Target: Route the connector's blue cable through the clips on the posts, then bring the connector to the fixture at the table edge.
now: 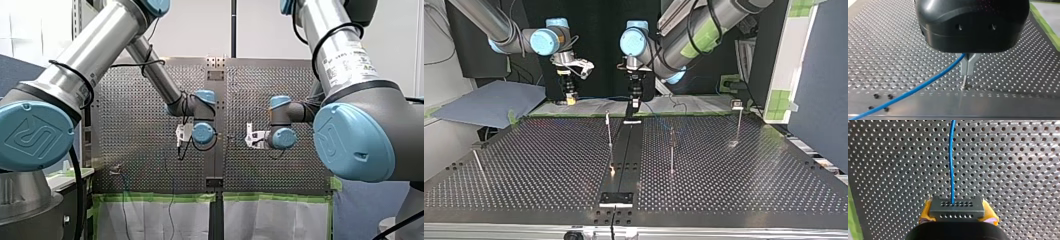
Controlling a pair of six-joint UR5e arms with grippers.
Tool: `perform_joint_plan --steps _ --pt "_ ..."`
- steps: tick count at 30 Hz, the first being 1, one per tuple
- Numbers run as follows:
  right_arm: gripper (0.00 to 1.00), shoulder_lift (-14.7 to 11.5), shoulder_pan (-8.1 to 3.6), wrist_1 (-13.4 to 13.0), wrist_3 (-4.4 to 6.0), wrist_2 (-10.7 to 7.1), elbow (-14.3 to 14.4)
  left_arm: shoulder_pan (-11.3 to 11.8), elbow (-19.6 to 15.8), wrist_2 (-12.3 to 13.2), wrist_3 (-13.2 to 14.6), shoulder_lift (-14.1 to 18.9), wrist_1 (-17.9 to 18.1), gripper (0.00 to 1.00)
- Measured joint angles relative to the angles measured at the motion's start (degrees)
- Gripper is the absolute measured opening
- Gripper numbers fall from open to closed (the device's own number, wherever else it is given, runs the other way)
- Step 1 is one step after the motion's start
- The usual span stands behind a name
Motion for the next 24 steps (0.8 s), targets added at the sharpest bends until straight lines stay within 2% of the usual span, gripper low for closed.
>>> perform_joint_plan --steps 24 --pt "0.00 3.1 -0.88 -5.5 0.09 -0.56 0.0 -0.6 0.1 0.7 -1.0 -4.6 4.4 0.00"
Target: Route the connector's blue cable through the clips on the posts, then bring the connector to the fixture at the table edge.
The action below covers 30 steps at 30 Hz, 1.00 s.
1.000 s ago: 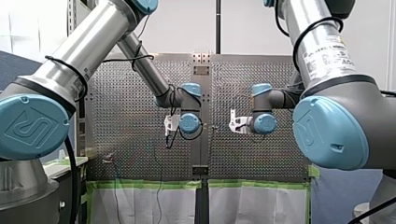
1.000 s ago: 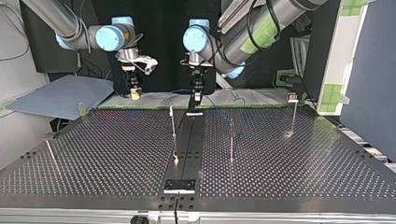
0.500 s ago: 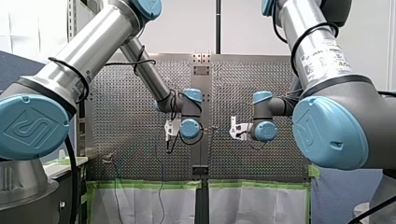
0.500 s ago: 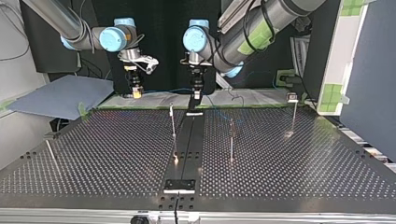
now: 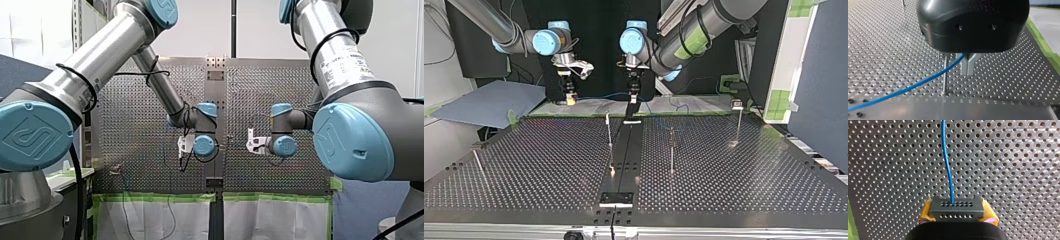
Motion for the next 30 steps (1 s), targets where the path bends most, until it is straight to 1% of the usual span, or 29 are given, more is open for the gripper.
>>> perform_joint_plan --steps 7,12,17,20,24,30 --pt "0.00 0.1 -0.91 -1.4 0.17 -0.53 -0.1 0.1 0.6 0.8 -0.1 -0.1 0.4 0.00" --pt "0.00 0.2 -1.91 -1.9 0.36 -0.93 -0.2 0.1 1.0 0.9 -0.1 -0.1 0.5 0.00" --pt "0.00 0.3 -3.05 -2.3 0.56 -1.80 -0.3 0.1 1.2 1.2 0.0 -0.1 0.6 0.00" --pt "0.00 0.4 -3.51 -2.4 0.60 -2.59 -0.4 0.1 1.3 1.7 -0.1 -0.2 0.7 0.00" --pt "0.00 0.4 -3.84 -2.4 0.62 -3.37 -0.6 0.0 2.3 2.0 -0.1 -1.3 0.5 0.00" --pt "0.00 0.4 -4.37 -2.4 0.66 -4.28 -0.8 -0.2 3.7 1.7 -1.4 -2.6 0.6 0.00"
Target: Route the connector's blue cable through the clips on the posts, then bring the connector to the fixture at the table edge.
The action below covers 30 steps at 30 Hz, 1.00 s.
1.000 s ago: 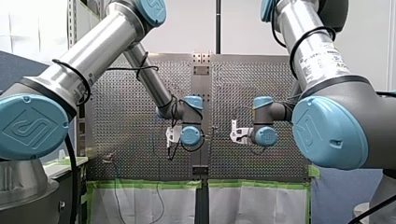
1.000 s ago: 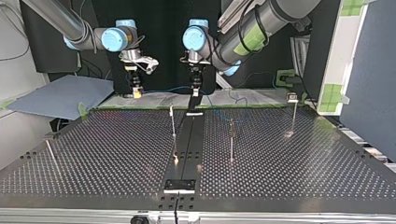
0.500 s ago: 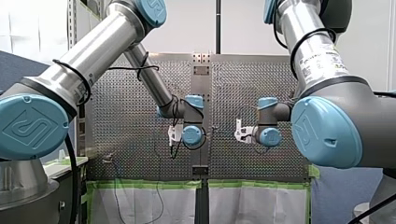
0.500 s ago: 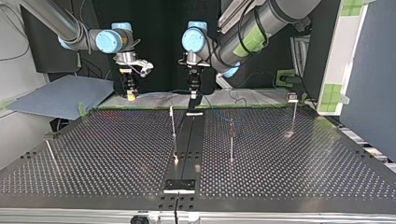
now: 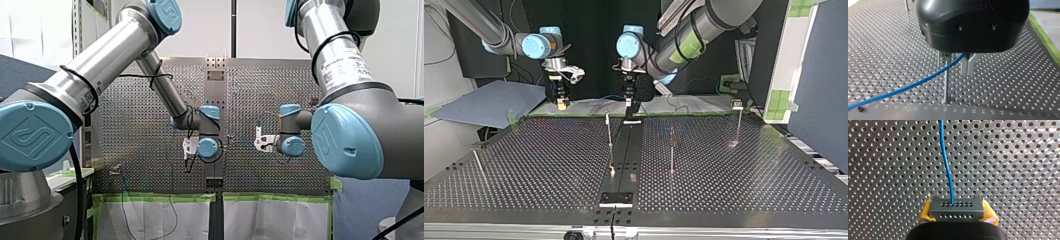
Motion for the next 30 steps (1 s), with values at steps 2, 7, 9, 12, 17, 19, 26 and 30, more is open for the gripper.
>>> perform_joint_plan --steps 2,7,9,12,17,19,26,30 --pt "0.00 0.0 -0.20 0.0 0.01 -0.20 0.0 0.0 0.7 0.0 -0.2 -0.1 -0.2 0.00" --pt "0.00 0.0 -0.77 -0.1 0.02 -0.39 -0.1 0.0 1.8 0.0 -0.3 -0.1 -0.9 0.00" --pt "0.00 0.0 -1.01 -0.1 0.02 -0.42 -0.1 0.0 2.0 0.0 -0.2 -0.1 -1.0 0.00" --pt "0.00 0.1 -1.35 -0.1 0.05 -0.44 -0.1 0.2 2.1 0.2 0.0 -0.1 -1.1 0.00" --pt "0.00 0.2 -1.75 -0.1 0.10 -0.51 -0.1 0.3 2.0 0.4 0.5 -0.1 -1.3 0.00" --pt "0.00 0.2 -1.87 -0.1 0.10 -0.54 -0.2 0.3 2.0 0.4 0.6 -0.1 -1.3 0.00" --pt "0.00 0.3 -2.12 -0.1 0.17 -0.76 -0.6 0.4 2.6 0.9 0.6 -0.1 -1.4 0.00" --pt "0.00 0.3 -2.24 0.0 0.17 -0.79 -0.7 0.5 3.1 1.1 0.6 -0.2 -1.5 0.00"
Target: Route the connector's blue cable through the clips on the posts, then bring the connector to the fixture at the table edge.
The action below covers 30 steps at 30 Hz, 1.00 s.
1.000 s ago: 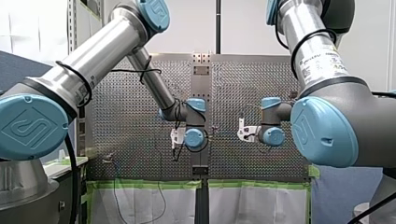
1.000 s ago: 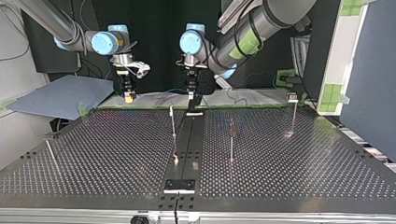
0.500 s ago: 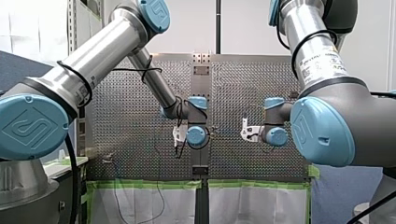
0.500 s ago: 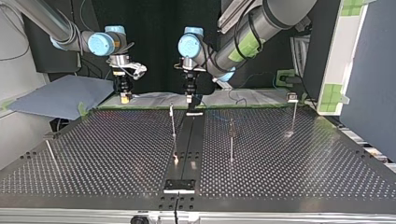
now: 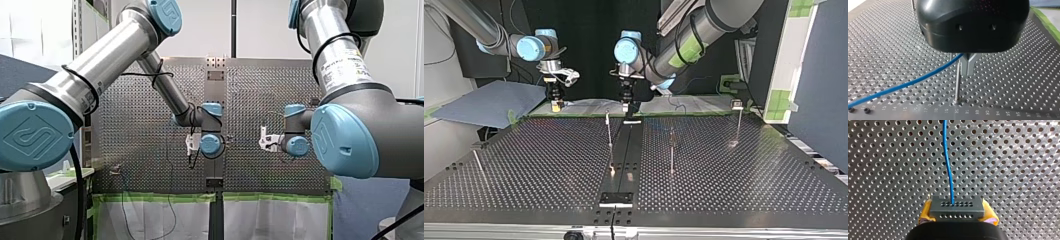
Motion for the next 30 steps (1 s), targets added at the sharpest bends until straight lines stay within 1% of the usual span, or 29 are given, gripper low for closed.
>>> perform_joint_plan --steps 10,15,22,30 --pt "0.00 0.1 -0.42 0.0 0.03 -0.02 -0.3 0.4 1.0 0.2 0.3 0.0 -0.8 0.00" --pt "0.00 0.3 -0.61 0.0 0.10 -0.37 -0.7 0.7 1.1 0.4 0.3 0.0 -0.9 0.00" --pt "0.00 0.4 -0.74 0.6 0.11 -0.53 -1.5 0.8 3.3 0.3 0.2 -1.9 -2.3 0.00" --pt "0.00 0.6 -1.01 0.9 0.09 -0.57 -2.0 1.5 5.4 0.3 -0.1 -2.3 -3.5 0.00"
